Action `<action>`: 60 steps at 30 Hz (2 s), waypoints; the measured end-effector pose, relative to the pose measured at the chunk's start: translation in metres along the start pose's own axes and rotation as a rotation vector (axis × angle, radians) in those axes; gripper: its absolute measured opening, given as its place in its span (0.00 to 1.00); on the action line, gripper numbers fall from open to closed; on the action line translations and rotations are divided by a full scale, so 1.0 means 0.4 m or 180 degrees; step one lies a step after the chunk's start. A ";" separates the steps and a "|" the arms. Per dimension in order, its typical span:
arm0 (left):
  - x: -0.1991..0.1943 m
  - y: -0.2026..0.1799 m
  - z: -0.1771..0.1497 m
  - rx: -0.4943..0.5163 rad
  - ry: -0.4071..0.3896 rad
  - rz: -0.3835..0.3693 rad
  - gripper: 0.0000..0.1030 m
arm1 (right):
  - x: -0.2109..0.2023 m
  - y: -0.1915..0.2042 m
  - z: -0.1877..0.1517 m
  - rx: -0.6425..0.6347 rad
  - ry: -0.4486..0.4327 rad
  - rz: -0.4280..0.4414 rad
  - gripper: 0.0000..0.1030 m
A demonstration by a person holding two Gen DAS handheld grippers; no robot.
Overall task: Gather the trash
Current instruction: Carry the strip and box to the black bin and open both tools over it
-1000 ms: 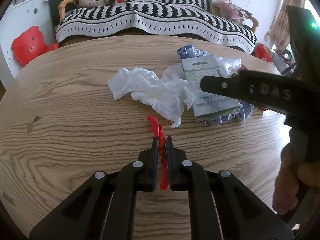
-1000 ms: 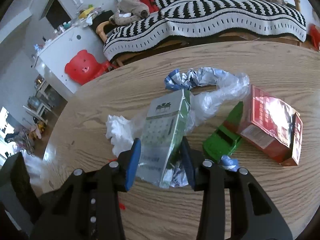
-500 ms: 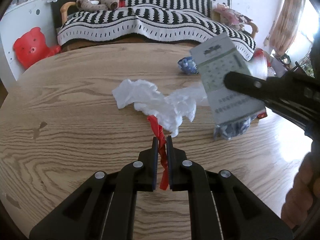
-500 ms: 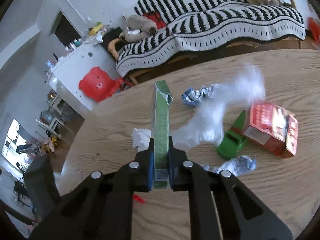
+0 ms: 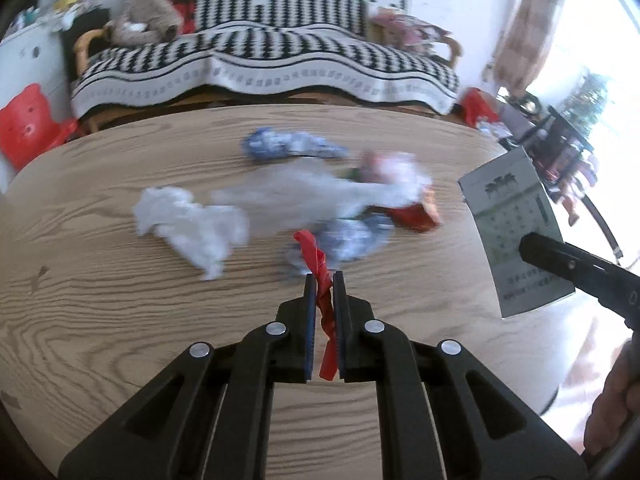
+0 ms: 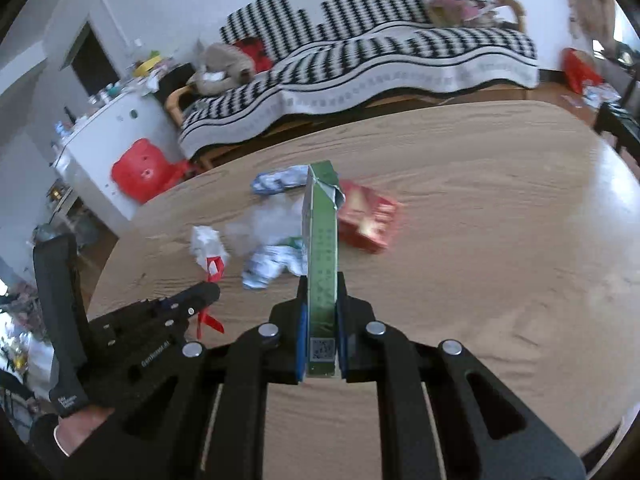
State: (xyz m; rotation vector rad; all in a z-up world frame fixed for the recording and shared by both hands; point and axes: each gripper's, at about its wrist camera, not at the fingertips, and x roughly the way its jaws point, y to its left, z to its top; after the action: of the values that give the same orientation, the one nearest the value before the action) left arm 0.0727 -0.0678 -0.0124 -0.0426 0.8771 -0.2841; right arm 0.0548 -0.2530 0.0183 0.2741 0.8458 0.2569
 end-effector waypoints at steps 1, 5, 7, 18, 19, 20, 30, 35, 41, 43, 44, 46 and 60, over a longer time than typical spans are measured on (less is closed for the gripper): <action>0.000 -0.020 -0.003 0.0032 0.0000 -0.0026 0.07 | -0.032 -0.027 -0.010 0.0023 -0.0040 -0.0091 0.12; -0.003 -0.147 -0.016 0.0247 0.0001 -0.0235 0.07 | -0.122 -0.104 -0.037 0.0109 -0.0119 -0.0271 0.12; -0.003 -0.201 -0.020 0.0334 0.0006 -0.0330 0.07 | -0.179 -0.154 -0.057 0.0173 -0.0163 -0.0380 0.12; -0.012 -0.572 -0.096 0.0943 0.0065 -0.1115 0.07 | -0.460 -0.439 -0.201 0.0747 -0.0401 -0.0973 0.12; -0.013 -0.602 -0.106 0.0995 0.0073 -0.1182 0.07 | -0.488 -0.474 -0.223 0.0833 -0.0414 -0.1028 0.12; -0.014 -0.641 -0.121 0.1060 0.0083 -0.1273 0.07 | -0.504 -0.494 -0.237 0.0884 -0.0417 -0.1064 0.12; 0.020 -0.873 -0.233 0.1431 0.0317 -0.1802 0.07 | -0.635 -0.691 -0.401 0.1432 -0.0357 -0.1409 0.12; 0.055 -0.935 -0.269 0.1552 0.0447 -0.1854 0.07 | -0.658 -0.752 -0.456 0.1632 -0.0300 -0.1450 0.12; 0.093 -0.971 -0.291 0.1628 0.0576 -0.1861 0.07 | -0.666 -0.774 -0.468 0.1722 -0.0293 -0.1434 0.12; 0.102 -0.976 -0.289 0.1646 0.0589 -0.1857 0.07 | -0.666 -0.774 -0.468 0.1719 -0.0292 -0.1431 0.12; 0.104 -0.977 -0.291 0.1647 0.0600 -0.1862 0.07 | -0.666 -0.774 -0.469 0.1725 -0.0292 -0.1428 0.12; 0.110 -0.975 -0.290 0.1648 0.0615 -0.1866 0.07 | -0.664 -0.773 -0.467 0.1740 -0.0288 -0.1414 0.12; 0.130 -0.980 -0.293 0.1668 0.0692 -0.1871 0.07 | -0.660 -0.775 -0.461 0.1787 -0.0291 -0.1417 0.12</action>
State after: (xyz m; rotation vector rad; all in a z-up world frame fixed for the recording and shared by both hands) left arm -0.0748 -0.4492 -0.0666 0.2252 0.9690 -1.0771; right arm -0.2185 -0.6047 -0.0189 0.6036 0.8532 -0.4155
